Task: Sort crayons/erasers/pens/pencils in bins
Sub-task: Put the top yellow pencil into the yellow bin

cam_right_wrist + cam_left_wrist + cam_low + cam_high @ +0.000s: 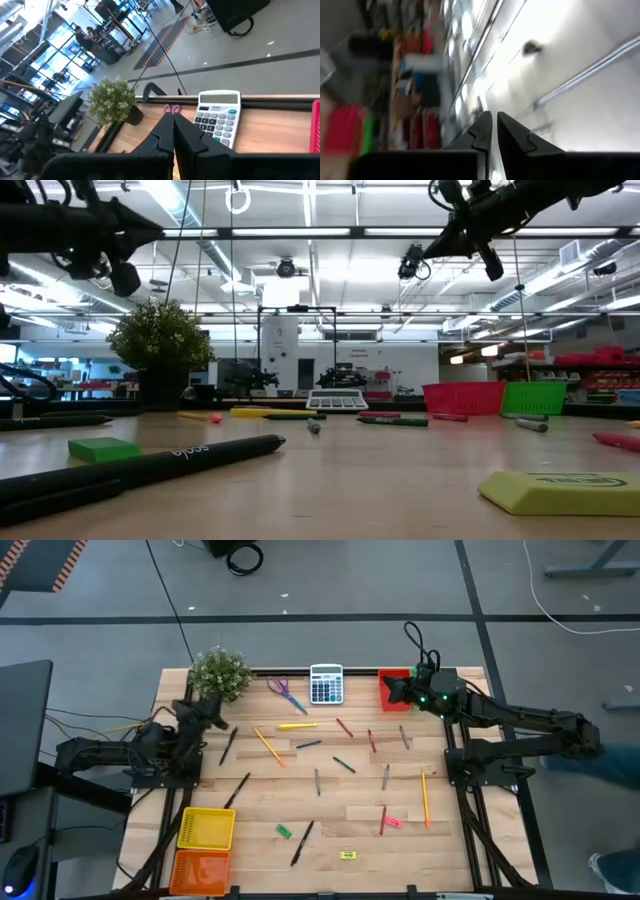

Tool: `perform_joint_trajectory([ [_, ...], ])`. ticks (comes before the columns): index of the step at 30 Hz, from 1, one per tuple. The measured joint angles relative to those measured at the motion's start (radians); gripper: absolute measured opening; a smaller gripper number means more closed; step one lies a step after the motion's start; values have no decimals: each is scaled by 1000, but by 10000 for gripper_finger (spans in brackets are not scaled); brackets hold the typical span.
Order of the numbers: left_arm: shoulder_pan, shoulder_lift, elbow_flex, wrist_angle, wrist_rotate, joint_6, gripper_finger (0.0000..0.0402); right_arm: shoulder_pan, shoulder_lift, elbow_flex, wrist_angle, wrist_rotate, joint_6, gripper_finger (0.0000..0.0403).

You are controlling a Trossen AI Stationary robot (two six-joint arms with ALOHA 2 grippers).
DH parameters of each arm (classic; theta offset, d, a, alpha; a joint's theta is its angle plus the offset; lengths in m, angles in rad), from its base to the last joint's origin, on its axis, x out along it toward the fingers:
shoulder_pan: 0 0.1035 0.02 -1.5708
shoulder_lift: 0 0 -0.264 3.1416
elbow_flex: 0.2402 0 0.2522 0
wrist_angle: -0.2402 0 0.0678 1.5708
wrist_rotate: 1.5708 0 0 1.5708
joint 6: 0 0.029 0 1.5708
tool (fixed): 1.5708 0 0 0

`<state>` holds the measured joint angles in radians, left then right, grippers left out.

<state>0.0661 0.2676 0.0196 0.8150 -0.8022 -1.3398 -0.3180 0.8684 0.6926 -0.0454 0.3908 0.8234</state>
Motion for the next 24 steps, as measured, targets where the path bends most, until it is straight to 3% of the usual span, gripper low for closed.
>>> perform_joint_trajectory([
  [3, 35, 1, 18, 64, -129, -5, 47, 0, 0, 0, 8, 0, 39, 10],
  [5, 57, 0, 102, 72, -89, 129, 56, 0, 4, 0, 43, -21, 57, 10],
  [7, 62, 11, 226, -15, 21, 346, 69, 0, 4, 0, 108, -53, 59, 10],
  [12, 59, 157, 672, -632, 201, 780, 120, 31, 11, 0, 280, -141, 72, 10],
  [17, 59, 418, 1099, -1216, 239, 958, 177, 71, 63, 73, 279, -175, 90, 10],
  [20, 59, 569, 1298, -1489, 241, 985, 206, 100, 139, 191, 151, -229, 10, 10],
  [24, 74, 755, 1456, -1835, 322, 976, 232, 130, 262, 395, -217, -313, -82, 10],
])
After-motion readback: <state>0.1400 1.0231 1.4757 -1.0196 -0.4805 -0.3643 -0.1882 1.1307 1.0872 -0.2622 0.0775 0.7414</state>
